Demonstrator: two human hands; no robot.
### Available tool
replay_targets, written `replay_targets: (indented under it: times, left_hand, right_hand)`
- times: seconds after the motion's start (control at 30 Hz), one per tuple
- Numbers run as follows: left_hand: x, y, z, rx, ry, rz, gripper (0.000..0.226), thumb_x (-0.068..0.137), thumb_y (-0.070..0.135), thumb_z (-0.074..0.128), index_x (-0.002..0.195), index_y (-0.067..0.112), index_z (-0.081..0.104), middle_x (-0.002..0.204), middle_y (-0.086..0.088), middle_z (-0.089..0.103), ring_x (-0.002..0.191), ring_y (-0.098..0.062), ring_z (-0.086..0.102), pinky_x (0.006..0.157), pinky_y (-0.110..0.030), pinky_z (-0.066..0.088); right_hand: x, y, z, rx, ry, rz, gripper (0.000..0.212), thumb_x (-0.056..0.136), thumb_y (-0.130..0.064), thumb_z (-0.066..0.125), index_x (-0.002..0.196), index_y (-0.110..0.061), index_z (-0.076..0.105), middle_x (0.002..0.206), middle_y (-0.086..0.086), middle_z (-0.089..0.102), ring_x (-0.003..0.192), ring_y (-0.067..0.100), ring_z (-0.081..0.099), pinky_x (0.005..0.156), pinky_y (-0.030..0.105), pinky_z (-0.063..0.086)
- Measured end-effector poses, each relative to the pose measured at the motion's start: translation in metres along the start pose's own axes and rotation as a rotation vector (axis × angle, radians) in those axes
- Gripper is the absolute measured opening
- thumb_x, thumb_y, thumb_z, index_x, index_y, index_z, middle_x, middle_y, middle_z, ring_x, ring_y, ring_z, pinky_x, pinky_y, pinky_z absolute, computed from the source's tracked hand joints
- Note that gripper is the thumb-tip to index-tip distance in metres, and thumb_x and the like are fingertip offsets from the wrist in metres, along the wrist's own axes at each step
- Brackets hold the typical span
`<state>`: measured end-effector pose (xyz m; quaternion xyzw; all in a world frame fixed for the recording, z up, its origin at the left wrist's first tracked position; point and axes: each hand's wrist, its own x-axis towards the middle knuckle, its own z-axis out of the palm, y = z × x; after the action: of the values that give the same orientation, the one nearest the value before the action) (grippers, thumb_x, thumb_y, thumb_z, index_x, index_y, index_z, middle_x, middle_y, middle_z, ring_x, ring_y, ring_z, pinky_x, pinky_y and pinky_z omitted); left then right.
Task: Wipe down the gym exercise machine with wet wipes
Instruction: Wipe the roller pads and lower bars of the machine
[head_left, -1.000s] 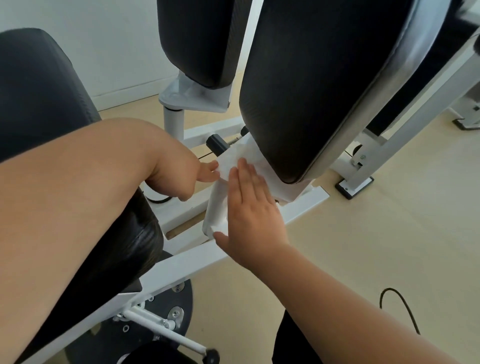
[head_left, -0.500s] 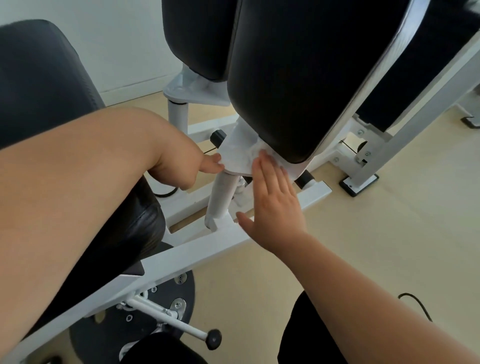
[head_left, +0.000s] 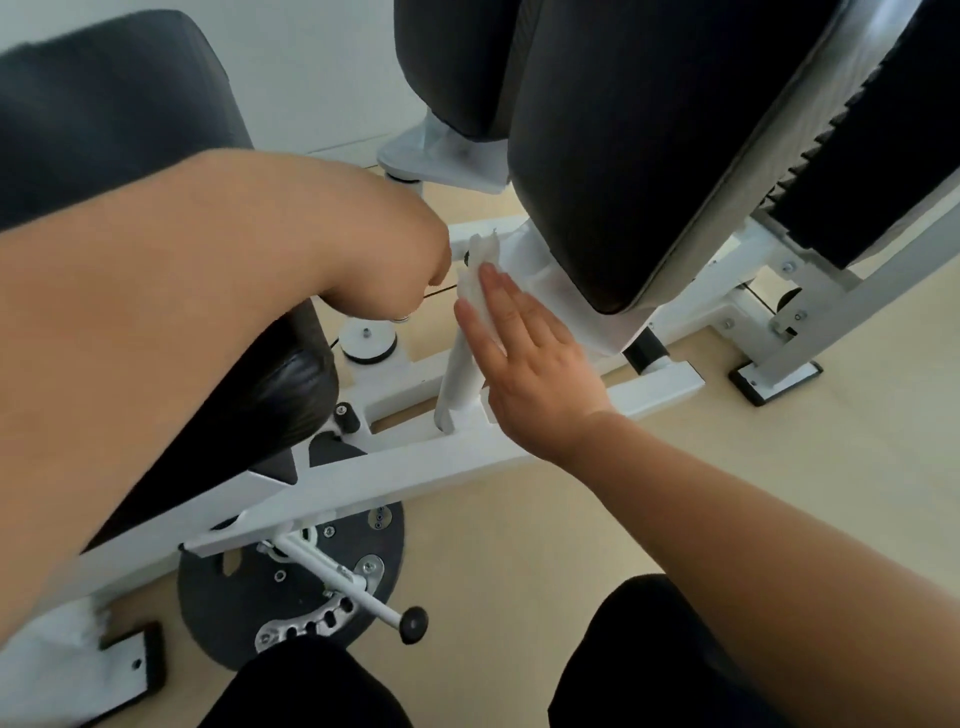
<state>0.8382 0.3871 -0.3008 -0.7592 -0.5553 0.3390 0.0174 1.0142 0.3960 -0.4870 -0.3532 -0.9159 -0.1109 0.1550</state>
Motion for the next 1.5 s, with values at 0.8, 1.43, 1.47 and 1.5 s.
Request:
replay_targets:
  times: [0.8, 1.43, 1.47, 1.5]
  left_hand:
    - [-0.008, 0.119, 0.209, -0.694, -0.148, -0.19, 0.074, 0.103, 0.058, 0.031, 0.162, 0.021, 0.007, 0.17, 0.002, -0.005, 0.157, -0.023, 0.001, 0.126, -0.047, 0.012]
    - [0.013, 0.13, 0.209, -0.72, -0.013, -0.307, 0.044, 0.093, 0.01, 0.042, 0.136, 0.015, 0.047, 0.147, 0.004, 0.039, 0.129, -0.025, 0.038, 0.091, -0.036, 0.047]
    - [0.014, 0.129, 0.208, -0.709, -0.014, -0.311, 0.038, 0.093, 0.01, 0.042, 0.13, 0.014, 0.05, 0.14, 0.003, 0.042, 0.125, -0.025, 0.04, 0.084, -0.034, 0.045]
    - [0.016, 0.128, 0.206, -0.696, -0.02, -0.313, 0.033, 0.093, 0.009, 0.043, 0.124, 0.013, 0.052, 0.134, 0.001, 0.044, 0.121, -0.025, 0.041, 0.08, -0.033, 0.041]
  right_hand:
    - [-0.032, -0.017, 0.072, -0.321, -0.343, -0.327, 0.073, 0.109, -0.041, 0.015, 0.157, 0.007, -0.011, 0.166, 0.027, -0.018, 0.156, 0.039, -0.018, 0.126, 0.052, -0.014]
    - [-0.012, 0.012, 0.054, -0.579, -0.242, -0.463, 0.066, 0.104, -0.023, 0.011, 0.157, 0.007, -0.013, 0.167, 0.027, -0.017, 0.157, 0.038, -0.013, 0.129, 0.049, -0.003]
    - [-0.01, 0.013, 0.049, -0.572, -0.179, -0.415, 0.065, 0.103, -0.021, 0.01, 0.159, 0.007, -0.009, 0.168, 0.026, -0.013, 0.157, 0.038, -0.011, 0.129, 0.049, -0.004]
    - [-0.008, 0.014, 0.046, -0.563, -0.123, -0.382, 0.064, 0.103, -0.019, 0.01, 0.16, 0.007, -0.004, 0.169, 0.025, -0.008, 0.157, 0.037, -0.008, 0.129, 0.049, -0.004]
